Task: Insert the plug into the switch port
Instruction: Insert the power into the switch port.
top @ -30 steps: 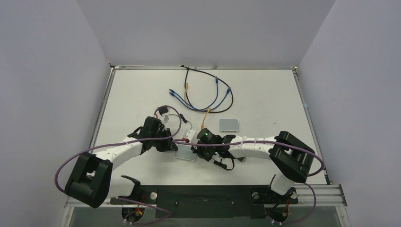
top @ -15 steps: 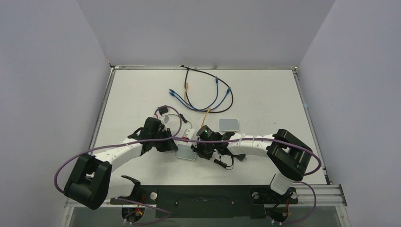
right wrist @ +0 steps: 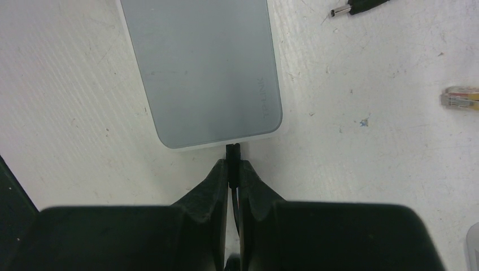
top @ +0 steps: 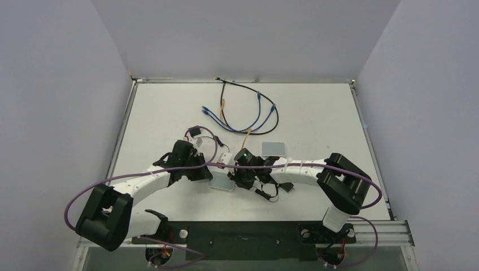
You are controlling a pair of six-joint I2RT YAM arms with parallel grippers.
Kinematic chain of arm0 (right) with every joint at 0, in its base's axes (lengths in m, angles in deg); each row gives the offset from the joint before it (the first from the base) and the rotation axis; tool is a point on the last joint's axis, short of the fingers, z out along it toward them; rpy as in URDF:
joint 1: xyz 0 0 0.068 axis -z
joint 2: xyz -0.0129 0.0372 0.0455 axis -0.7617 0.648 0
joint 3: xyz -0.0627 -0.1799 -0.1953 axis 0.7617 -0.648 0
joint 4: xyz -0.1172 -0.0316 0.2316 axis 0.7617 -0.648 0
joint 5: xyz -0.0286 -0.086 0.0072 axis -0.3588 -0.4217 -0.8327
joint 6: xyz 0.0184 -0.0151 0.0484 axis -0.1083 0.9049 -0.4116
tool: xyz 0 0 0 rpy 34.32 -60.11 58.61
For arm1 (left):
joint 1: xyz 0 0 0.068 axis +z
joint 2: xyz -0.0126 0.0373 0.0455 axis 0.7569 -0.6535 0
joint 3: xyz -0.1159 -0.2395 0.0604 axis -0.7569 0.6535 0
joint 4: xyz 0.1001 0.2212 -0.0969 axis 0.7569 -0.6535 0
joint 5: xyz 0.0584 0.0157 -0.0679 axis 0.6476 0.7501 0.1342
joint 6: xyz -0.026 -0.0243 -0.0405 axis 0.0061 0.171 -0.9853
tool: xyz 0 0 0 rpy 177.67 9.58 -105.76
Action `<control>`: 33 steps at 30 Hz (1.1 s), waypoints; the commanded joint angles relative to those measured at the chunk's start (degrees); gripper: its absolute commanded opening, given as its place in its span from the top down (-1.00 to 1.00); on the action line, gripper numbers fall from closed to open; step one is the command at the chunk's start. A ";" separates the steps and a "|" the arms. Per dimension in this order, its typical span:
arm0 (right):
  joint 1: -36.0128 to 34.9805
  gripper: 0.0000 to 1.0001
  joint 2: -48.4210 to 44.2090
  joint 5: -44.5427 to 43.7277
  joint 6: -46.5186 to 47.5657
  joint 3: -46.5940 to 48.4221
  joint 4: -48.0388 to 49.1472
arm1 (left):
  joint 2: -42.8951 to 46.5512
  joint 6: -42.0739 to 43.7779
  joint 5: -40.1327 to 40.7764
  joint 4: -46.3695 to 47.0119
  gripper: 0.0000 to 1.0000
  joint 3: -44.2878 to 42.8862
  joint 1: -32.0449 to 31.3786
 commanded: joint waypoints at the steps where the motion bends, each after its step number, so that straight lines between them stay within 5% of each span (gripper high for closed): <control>1: -0.41 1.00 -0.19 5.54 -0.26 7.28 25.72 | -0.83 -2.33 -12.16 2.75 0.74 0.80 -4.80; 20: 0.78 1.00 1.35 12.52 4.01 11.08 26.38 | -1.31 -1.45 -13.30 3.35 0.79 0.69 -6.31; 33: -1.93 1.00 1.11 18.21 10.66 11.96 17.58 | 0.22 -1.52 -14.45 3.81 0.79 0.95 -6.47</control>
